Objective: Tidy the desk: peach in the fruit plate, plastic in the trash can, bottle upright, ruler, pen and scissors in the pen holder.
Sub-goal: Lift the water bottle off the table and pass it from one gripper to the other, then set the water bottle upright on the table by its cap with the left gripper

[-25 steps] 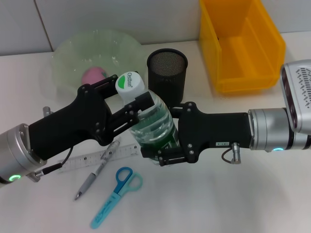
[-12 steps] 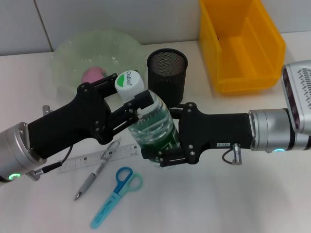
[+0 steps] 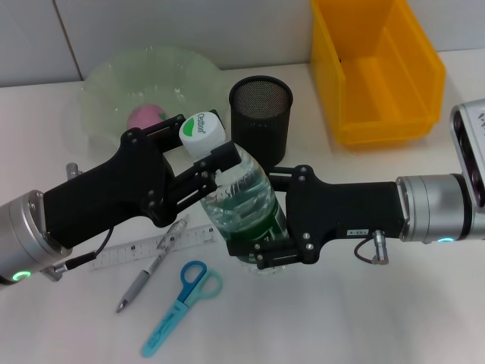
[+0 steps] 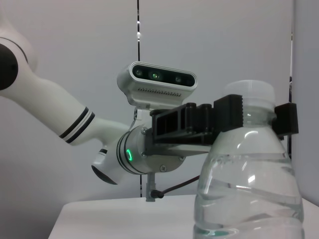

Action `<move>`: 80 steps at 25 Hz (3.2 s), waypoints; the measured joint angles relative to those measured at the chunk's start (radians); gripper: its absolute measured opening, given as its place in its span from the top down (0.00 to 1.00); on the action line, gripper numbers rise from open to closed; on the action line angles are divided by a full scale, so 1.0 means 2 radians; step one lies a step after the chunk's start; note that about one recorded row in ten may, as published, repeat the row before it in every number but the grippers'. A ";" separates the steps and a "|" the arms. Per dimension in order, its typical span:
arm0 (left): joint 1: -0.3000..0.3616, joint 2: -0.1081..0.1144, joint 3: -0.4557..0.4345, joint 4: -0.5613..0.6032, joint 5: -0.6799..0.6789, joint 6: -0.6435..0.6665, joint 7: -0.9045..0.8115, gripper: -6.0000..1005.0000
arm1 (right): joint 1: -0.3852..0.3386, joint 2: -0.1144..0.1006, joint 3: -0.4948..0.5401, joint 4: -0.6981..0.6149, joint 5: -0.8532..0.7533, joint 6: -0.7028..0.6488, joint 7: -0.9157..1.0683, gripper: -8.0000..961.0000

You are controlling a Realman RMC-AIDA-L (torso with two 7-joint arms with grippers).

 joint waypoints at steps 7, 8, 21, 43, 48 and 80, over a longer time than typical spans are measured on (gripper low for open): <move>0.000 0.000 0.001 0.000 0.000 0.001 0.000 0.55 | -0.001 0.000 0.000 -0.001 0.000 0.000 -0.001 0.13; 0.000 0.000 0.001 0.001 0.000 0.001 0.000 0.55 | -0.001 0.000 0.001 -0.001 0.000 0.000 -0.001 0.13; -0.001 0.000 0.002 0.000 0.000 0.005 0.000 0.55 | -0.001 -0.001 0.002 0.000 0.000 -0.008 0.004 0.13; 0.004 0.000 -0.001 0.001 0.002 0.005 0.002 0.55 | -0.026 -0.002 0.005 -0.042 -0.016 -0.025 0.028 0.13; 0.004 0.000 -0.001 0.001 0.002 0.005 0.002 0.55 | -0.035 -0.002 0.006 -0.055 -0.016 -0.027 0.039 0.13; -0.002 0.009 -0.025 0.009 0.003 -0.064 0.042 0.55 | -0.132 -0.026 0.102 -0.166 -0.091 -0.068 0.098 0.13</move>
